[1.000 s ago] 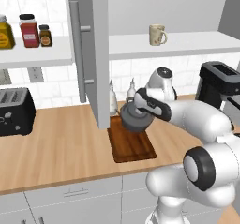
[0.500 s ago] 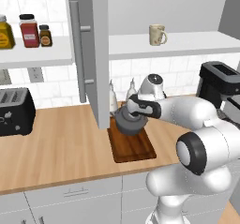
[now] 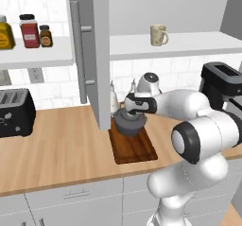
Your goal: Pick the kettle from the counter and place it on the tray. Then pick the mug from the cabinet and place it on the tray. Then close the cabinet doors.
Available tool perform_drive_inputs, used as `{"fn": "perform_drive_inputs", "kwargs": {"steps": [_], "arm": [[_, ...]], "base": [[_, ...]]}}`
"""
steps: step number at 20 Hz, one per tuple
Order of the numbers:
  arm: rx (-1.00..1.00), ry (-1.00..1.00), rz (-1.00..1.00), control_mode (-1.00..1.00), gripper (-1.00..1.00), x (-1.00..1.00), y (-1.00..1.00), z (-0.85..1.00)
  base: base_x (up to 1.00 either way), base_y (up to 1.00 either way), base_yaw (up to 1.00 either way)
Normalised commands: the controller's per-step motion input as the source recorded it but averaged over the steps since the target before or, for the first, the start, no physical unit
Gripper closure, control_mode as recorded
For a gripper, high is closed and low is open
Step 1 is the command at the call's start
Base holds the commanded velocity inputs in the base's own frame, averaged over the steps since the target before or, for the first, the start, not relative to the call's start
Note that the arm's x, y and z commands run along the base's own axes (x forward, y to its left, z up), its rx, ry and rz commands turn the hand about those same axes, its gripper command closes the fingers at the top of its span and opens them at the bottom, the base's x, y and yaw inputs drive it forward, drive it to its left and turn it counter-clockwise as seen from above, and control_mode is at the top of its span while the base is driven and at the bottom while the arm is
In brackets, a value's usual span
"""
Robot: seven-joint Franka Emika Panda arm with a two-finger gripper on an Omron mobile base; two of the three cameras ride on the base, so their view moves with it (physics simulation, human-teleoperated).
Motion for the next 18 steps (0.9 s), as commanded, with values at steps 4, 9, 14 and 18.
{"fn": "perform_drive_inputs", "kwargs": {"steps": [4,9,14,18], "arm": [[0.00,-0.11,0.00,-1.00,-1.00,-0.04,0.00,-0.14],[0.00,-0.28,-0.06,-1.00,-1.00,-0.21,0.00,-0.11],[0.02,-0.14,-0.22,-1.00,-1.00,-0.49,-0.20,0.54],[0.00,0.00,-0.24,-1.00,-1.00,-0.48,-0.27,1.00]], "base": [[0.00,0.00,0.00],[0.00,0.00,0.00],[0.00,0.00,0.00],[0.00,0.00,0.00]]}}
